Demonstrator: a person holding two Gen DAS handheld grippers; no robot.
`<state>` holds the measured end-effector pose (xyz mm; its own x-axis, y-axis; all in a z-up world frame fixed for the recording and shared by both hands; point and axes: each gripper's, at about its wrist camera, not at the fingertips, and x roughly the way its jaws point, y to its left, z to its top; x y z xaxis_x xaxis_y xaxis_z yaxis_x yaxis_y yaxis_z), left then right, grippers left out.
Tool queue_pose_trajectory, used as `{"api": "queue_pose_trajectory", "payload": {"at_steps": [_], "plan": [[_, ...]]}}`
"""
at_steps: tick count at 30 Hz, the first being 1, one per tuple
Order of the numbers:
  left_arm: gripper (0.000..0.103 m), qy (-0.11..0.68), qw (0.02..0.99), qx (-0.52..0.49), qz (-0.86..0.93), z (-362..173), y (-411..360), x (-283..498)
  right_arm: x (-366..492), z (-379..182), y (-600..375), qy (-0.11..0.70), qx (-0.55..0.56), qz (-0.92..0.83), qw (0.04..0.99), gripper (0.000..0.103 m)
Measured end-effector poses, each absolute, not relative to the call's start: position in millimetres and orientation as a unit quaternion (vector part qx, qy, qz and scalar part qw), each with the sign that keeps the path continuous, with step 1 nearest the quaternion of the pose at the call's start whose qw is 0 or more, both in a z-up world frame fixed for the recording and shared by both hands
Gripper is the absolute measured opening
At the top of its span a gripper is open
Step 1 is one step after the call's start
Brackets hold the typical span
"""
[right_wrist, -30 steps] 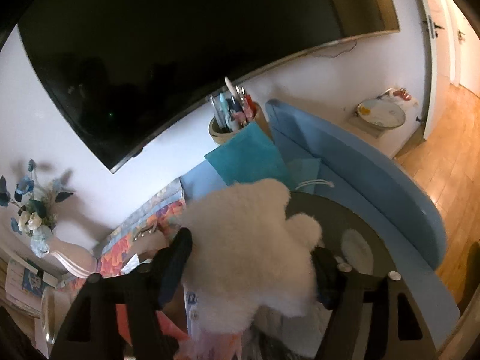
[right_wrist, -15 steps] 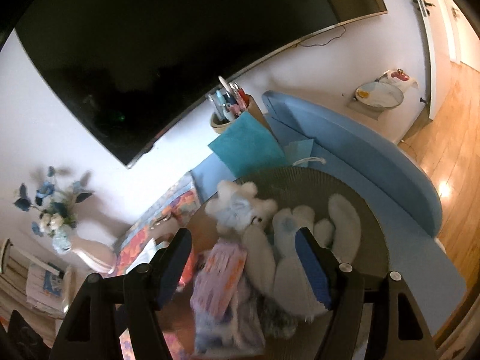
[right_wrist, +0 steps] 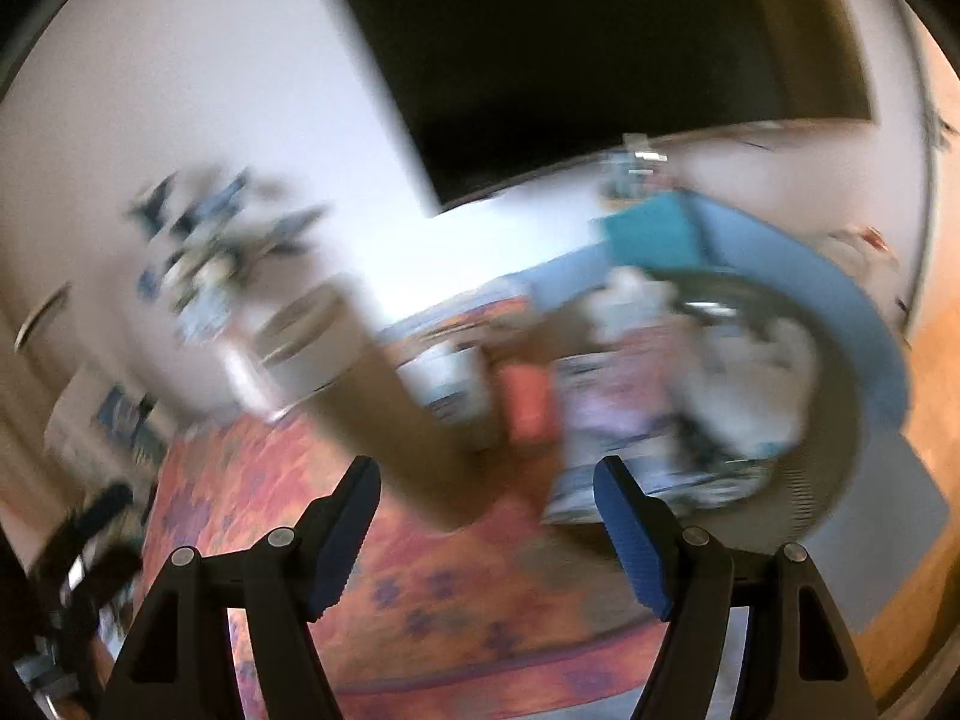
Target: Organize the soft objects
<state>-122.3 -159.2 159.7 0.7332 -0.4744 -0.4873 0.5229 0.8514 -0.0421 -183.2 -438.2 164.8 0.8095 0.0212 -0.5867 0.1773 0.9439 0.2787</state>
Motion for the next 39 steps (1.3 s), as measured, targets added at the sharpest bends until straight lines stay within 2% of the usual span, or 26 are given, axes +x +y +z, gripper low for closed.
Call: {"api": "queue_pose_trajectory", "payload": {"at_steps": [7, 9, 11, 12, 13, 21, 25, 39], "plan": [[0.083, 0.272, 0.952, 0.029, -0.138, 135.5, -74.9, -82.8, -137.3, 160.6, -316.6, 0.318, 0.081, 0.046, 0.944, 0.072], [0.088, 0.281, 0.953, 0.025, -0.105, 121.3, -56.0, -69.6, -116.2, 158.1, -291.3, 0.317, 0.080, 0.065, 0.943, 0.072], [0.093, 0.293, 0.952, 0.014, -0.082, 98.6, -42.9, -55.8, -97.1, 150.9, -275.1, 0.308, 0.083, 0.069, 0.945, 0.077], [0.093, 0.301, 0.951, 0.011, -0.075, 86.8, -39.9, -49.3, -88.0, 143.8, -266.7, 0.298, 0.079, 0.058, 0.949, 0.087], [0.093, 0.312, 0.947, 0.012, -0.073, 74.1, -39.2, -42.6, -78.8, 133.8, -259.2, 0.291, 0.079, 0.043, 0.952, 0.091], [0.093, 0.308, 0.949, 0.026, -0.061, 40.0, -44.8, -26.1, -41.0, 82.7, -210.2, 0.287, 0.023, 0.028, 0.957, 0.090], [0.093, 0.341, 0.939, 0.017, -0.037, 33.0, -39.0, -15.8, -38.9, 61.5, -209.2, 0.295, 0.006, 0.007, 0.955, 0.091], [0.093, 0.368, 0.929, 0.008, -0.037, 25.8, -36.6, -9.7, -28.8, 51.4, -218.6, 0.327, 0.015, -0.023, 0.945, 0.091]]}}
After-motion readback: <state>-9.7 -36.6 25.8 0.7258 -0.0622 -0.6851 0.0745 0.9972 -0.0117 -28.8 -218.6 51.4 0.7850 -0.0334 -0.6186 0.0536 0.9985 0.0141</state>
